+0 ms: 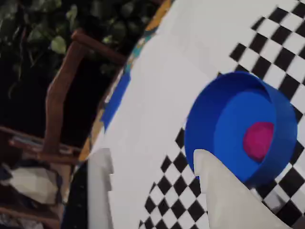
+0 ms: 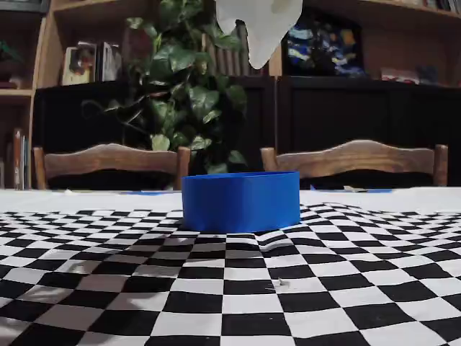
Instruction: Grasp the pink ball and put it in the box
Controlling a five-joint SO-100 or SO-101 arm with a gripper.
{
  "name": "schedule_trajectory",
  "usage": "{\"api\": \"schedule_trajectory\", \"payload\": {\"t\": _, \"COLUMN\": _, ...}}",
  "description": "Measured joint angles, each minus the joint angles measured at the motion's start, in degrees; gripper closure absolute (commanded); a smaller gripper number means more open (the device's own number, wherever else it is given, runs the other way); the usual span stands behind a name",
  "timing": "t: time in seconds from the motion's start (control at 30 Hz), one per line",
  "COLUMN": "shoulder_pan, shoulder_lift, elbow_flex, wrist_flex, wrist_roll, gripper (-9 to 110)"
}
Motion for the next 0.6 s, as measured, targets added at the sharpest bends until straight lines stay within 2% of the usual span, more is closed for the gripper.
{"api": "schedule_trajectory", "payload": {"t": 0.1, "shoulder_pan": 0.26, "shoulder_lift": 7.82, "elbow_flex": 7.73, "wrist_flex": 0.00, "wrist_roll": 5.80, "gripper": 99}}
{"api": "schedule_trajectory", "payload": {"t": 0.2, "shoulder_pan": 1.32, "shoulder_lift": 15.64, "elbow_flex": 14.77, "wrist_flex": 0.44, "wrist_roll": 10.81, "gripper": 101}}
{"api": "schedule_trajectory", "payload": {"t": 0.43, "shoulder_pan": 2.20, "shoulder_lift": 33.31, "elbow_flex": 27.25, "wrist_flex": 8.79, "wrist_roll": 21.45, "gripper": 101}}
{"api": "schedule_trajectory", "payload": {"t": 0.6, "shoulder_pan": 1.67, "shoulder_lift": 46.93, "elbow_flex": 37.88, "wrist_flex": 14.50, "wrist_roll": 24.08, "gripper": 101}}
